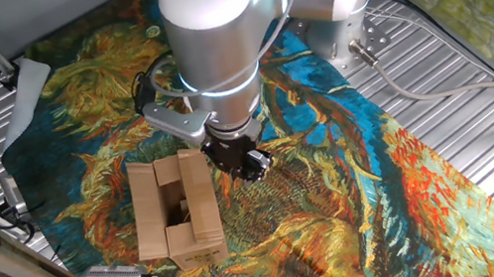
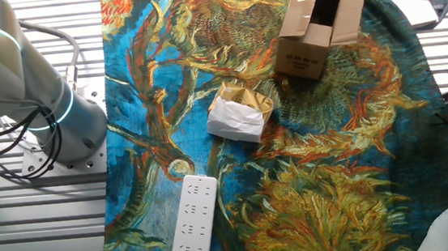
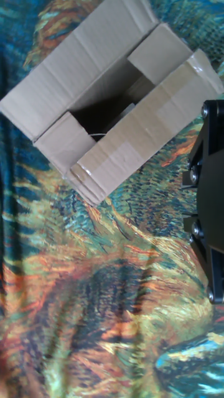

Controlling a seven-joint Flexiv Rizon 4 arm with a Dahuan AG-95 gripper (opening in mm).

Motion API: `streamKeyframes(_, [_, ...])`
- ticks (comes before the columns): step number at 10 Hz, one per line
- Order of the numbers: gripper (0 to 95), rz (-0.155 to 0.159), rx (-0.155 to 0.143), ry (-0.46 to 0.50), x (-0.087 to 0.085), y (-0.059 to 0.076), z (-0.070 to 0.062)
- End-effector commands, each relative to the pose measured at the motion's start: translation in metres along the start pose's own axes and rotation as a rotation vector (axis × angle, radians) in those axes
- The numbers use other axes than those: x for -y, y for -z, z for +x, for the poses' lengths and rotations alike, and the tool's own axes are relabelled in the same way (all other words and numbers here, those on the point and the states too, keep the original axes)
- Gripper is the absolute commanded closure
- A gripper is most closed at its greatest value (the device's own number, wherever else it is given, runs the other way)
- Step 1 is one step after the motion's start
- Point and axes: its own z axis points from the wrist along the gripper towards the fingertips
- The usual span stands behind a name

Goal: Cover the box

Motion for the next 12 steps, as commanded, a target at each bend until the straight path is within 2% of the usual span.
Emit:
streamKeyframes(1, [57.0,0.011,-0.008,0.032,0.000,-0.001,0.000])
streamKeyframes(3, [57.0,0.021,-0.015,0.036,0.000,0.000,-0.001])
streamKeyframes(4, [57.0,0.042,-0.026,0.030,0.002,0.000,-0.001])
streamKeyframes(5, [76.0,0.050,-0.030,0.029,0.006,0.002,-0.002])
streamKeyframes(6, [76.0,0.043,-0.028,0.034,0.016,0.005,-0.007])
streamKeyframes(9, [76.0,0.030,-0.031,0.095,0.062,0.006,-0.031])
streamKeyframes(10, [76.0,0.026,-0.029,0.103,0.067,0.005,-0.033])
streamKeyframes(11, [76.0,0.025,-0.032,0.146,0.091,0.005,-0.044])
streamKeyframes(12, [76.0,0.024,-0.034,0.162,0.103,0.005,-0.050])
